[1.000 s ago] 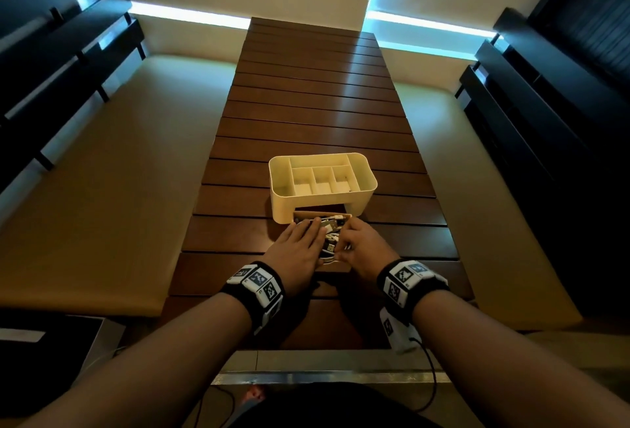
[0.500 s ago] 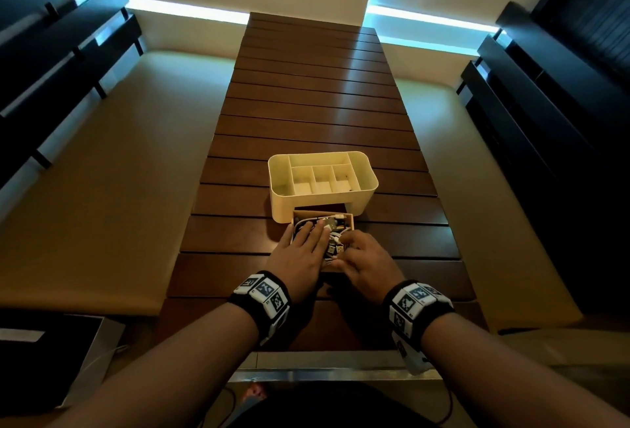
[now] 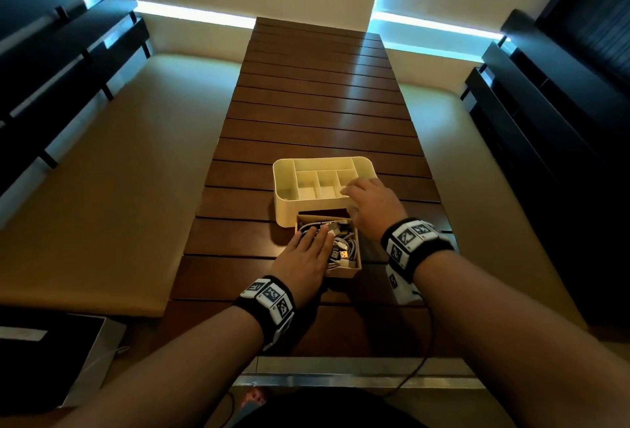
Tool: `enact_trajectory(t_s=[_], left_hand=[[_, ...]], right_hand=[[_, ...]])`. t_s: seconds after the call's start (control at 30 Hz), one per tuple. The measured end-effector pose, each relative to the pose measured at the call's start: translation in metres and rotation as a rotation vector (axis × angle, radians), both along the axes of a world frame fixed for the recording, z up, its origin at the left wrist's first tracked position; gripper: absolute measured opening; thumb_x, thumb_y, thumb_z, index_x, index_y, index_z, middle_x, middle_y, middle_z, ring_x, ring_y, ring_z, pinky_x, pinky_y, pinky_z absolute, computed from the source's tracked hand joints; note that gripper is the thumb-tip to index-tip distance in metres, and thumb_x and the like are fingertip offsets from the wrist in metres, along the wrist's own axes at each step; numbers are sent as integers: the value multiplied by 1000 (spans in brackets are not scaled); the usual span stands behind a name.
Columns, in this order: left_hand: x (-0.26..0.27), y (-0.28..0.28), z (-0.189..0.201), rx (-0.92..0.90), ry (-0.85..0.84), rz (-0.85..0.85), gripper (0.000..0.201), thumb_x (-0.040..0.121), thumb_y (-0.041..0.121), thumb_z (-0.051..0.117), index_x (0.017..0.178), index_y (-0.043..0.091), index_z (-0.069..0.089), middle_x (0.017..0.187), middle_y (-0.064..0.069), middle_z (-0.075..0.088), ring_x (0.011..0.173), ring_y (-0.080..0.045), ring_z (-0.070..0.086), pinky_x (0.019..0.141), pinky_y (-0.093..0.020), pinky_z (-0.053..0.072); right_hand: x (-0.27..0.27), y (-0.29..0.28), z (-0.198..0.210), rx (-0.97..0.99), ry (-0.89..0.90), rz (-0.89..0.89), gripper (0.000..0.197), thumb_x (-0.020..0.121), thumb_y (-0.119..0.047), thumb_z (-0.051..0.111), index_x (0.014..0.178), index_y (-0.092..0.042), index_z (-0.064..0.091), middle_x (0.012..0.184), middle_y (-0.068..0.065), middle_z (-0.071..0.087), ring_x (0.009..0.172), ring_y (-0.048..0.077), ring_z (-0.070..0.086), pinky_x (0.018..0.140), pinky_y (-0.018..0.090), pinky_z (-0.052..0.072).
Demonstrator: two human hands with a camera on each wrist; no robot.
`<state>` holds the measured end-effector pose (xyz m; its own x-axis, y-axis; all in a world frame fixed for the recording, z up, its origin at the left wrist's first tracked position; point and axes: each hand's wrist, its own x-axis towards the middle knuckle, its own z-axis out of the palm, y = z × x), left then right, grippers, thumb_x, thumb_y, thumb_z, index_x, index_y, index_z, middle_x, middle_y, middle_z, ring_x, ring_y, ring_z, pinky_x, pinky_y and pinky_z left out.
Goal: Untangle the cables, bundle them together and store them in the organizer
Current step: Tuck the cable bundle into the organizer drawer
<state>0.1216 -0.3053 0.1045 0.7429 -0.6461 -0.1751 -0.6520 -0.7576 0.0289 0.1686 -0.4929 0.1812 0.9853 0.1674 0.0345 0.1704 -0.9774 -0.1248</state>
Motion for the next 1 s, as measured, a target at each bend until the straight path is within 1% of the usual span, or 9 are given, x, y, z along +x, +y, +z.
enact_trajectory(t_s=[0.07,0.2,0.33,0.5,0.63,0.7,0.77,0.9,1.0], left_hand=[[0,-1,0,-9,7,5,66,107,39,23,157,9,-8,166,-14,-8,153,-33,-2,122,-44,-1],[-1,-2,-1,-18,-12,7,65,107,36,24,157,8,-8,166,-15,-8,153,-34,-1,122,-45,0],[0,-5,-2,-54,-27,21,65,106,34,26,157,7,-5,166,-16,-1,152,-33,3,122,-45,2],[8,-11,-1,-70,-38,11,67,102,31,35,157,8,4,165,-14,10,152,-33,8,122,-45,1],[2,-10,-4,-60,-52,30,68,89,38,49,149,9,38,152,-13,43,140,-32,36,119,-43,14],[-1,-11,-4,-53,-66,44,68,79,41,54,140,11,51,138,-9,57,123,-28,46,106,-40,24],[-3,-11,-6,-57,-54,58,71,80,42,56,143,12,46,140,-9,53,119,-27,45,99,-40,25],[-3,-11,-6,-13,-68,58,74,98,46,38,157,13,8,161,-10,11,140,-30,23,112,-42,17],[-4,-11,0,-29,-60,51,79,94,53,46,155,13,15,160,-10,12,135,-31,26,110,-42,23]], right_hand=[[6,1,1,-70,93,-53,38,97,-23,52,134,-31,50,137,-4,57,132,21,42,103,46,42],[3,1,-1,-60,49,-59,33,96,-19,53,126,-32,54,122,-2,65,118,22,47,97,43,45],[-4,-6,-12,109,75,-75,36,91,-14,56,118,-38,56,112,-1,55,106,20,49,90,40,53],[-24,-15,-22,117,100,-57,32,93,-24,61,119,-42,54,114,-2,50,99,16,52,84,32,54],[-37,-9,-13,52,13,-14,31,92,-25,62,122,-33,60,115,-4,61,105,20,52,86,41,52],[-47,-5,-9,9,-177,41,27,86,-21,67,113,-24,67,107,-2,64,100,24,54,81,43,51],[-63,-1,-18,28,-296,106,17,81,-18,69,98,-18,70,96,1,61,90,23,54,74,38,49],[-90,-3,-61,116,-215,176,13,84,-19,60,88,-13,71,91,4,61,81,25,56,63,40,52],[-88,-9,-75,165,-192,140,14,82,-16,65,92,-12,74,92,5,64,81,27,58,64,40,53]])
